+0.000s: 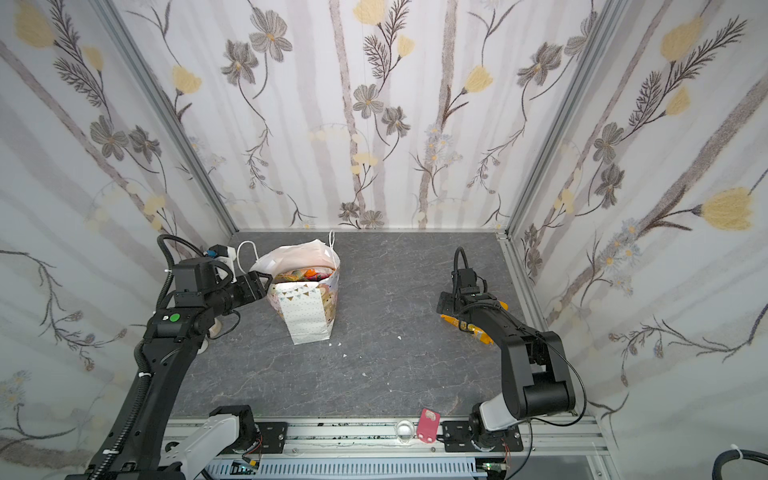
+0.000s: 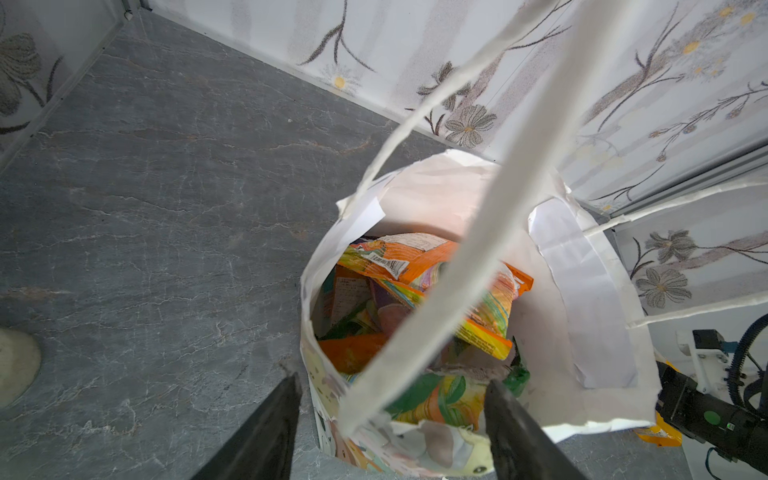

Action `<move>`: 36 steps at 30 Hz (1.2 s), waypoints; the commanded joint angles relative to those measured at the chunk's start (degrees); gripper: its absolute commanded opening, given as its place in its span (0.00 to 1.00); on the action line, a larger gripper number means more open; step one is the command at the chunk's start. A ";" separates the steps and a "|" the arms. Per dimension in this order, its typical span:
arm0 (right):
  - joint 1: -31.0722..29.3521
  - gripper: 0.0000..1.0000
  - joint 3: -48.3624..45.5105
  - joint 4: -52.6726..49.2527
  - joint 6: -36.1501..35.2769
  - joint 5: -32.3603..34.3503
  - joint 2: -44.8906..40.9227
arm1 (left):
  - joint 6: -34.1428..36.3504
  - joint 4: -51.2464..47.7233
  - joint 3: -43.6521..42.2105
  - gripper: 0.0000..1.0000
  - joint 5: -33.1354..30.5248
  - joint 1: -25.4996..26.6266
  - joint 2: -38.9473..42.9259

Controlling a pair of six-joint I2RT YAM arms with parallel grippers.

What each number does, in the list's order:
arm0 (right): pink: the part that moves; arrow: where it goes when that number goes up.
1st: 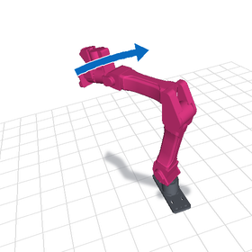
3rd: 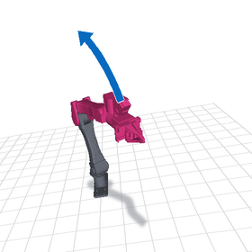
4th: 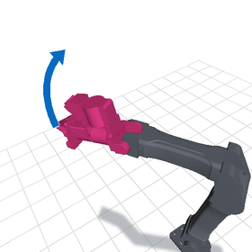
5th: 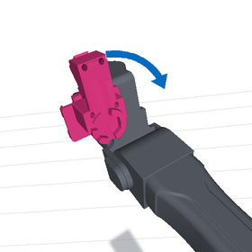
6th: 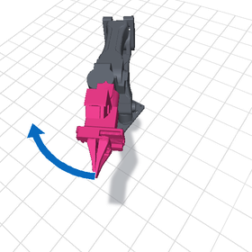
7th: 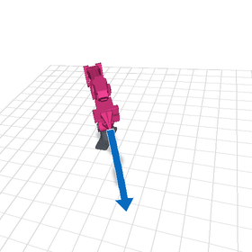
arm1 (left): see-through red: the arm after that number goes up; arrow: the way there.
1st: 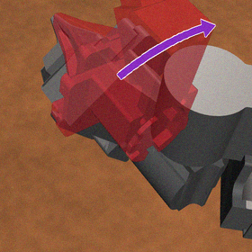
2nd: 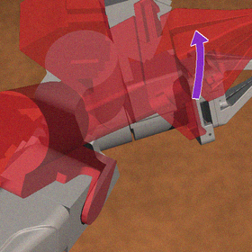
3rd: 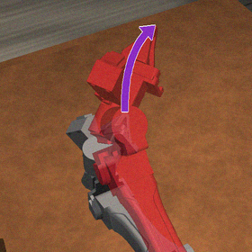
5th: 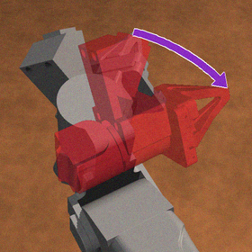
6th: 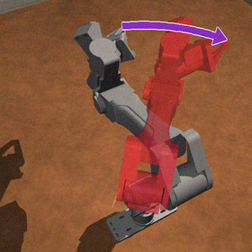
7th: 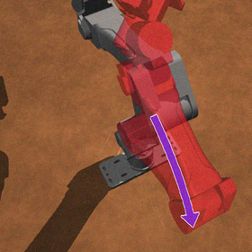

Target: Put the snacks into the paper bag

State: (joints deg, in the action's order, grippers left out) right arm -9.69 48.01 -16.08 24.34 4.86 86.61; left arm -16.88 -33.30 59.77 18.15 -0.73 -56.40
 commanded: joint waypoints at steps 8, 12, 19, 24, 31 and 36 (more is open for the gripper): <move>-8.73 0.88 -0.81 6.09 2.85 -14.04 1.60 | 0.19 0.59 0.28 0.69 -0.42 -0.06 -0.39; -12.46 0.86 -0.27 9.56 4.75 -18.99 2.86 | 0.19 0.54 0.28 0.69 -0.40 -0.06 -0.46; -19.61 0.82 6.69 2.33 1.99 -14.66 -0.09 | 0.44 0.19 0.40 0.69 -0.72 -0.06 -0.21; -22.23 0.82 7.58 -10.05 2.72 1.67 -5.46 | 0.36 0.27 0.23 0.69 -0.75 -0.06 0.24; -23.31 0.82 -1.67 -17.42 13.03 10.12 -17.60 | 0.28 0.36 0.61 0.70 -0.14 -0.06 0.38; -23.19 0.82 -9.20 -16.99 18.17 11.01 -23.96 | 0.18 0.25 0.50 0.69 0.73 -0.06 0.67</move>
State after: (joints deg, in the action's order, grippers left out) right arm -32.91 40.99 -31.88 37.43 12.84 64.60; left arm -16.69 -33.32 59.77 18.13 -0.73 -55.99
